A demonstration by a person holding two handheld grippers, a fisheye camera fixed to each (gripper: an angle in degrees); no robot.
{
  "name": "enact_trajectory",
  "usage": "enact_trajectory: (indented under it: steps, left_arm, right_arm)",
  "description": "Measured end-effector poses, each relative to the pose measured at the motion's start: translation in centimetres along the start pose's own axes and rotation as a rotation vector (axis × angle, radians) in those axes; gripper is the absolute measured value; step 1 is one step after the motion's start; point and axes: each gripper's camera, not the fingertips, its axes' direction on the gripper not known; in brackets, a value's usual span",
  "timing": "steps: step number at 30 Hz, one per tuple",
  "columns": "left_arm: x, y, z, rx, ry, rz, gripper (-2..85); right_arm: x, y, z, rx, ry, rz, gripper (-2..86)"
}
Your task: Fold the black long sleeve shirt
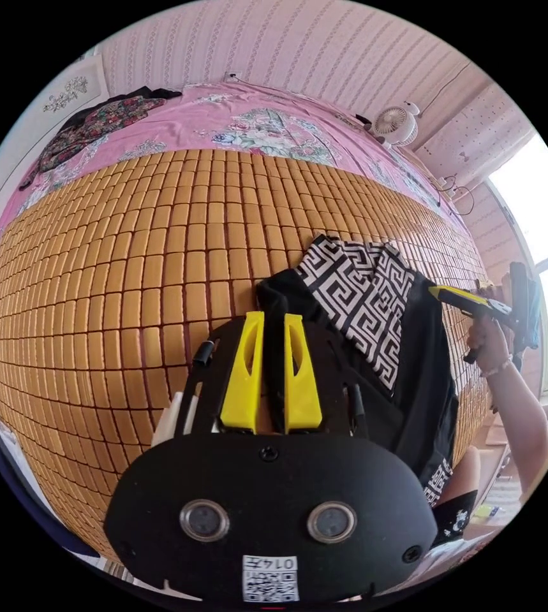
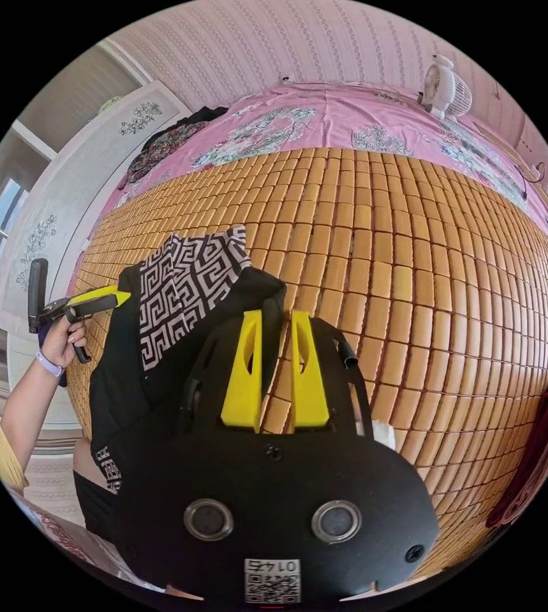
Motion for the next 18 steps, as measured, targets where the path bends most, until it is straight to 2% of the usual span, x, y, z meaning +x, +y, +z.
enact_trajectory:
  steps: [3, 10, 14, 18]
  left_arm:
    - [0.0, -1.2, 0.2, -0.027, 0.023, 0.022, 0.9]
    - [1.2, -0.6, -6.9, 0.255, 0.134, 0.088, -0.2]
    - [1.9, 5.3, -11.6, 0.334, 0.157, 0.268, 0.7]
    - [0.8, 14.5, -12.6, 0.287, 0.279, 0.317, 2.6]
  right_arm:
    - [0.8, -1.2, -1.2, 0.028, 0.063, -0.012, 1.2]
    - [1.4, -1.9, -9.1, 0.237, 0.011, -0.016, 0.5]
    - [0.6, 1.9, -13.8, 0.346, -0.092, -0.095, 0.8]
    - [-1.7, 10.8, -16.7, 0.325, -0.205, -0.275, 2.4]
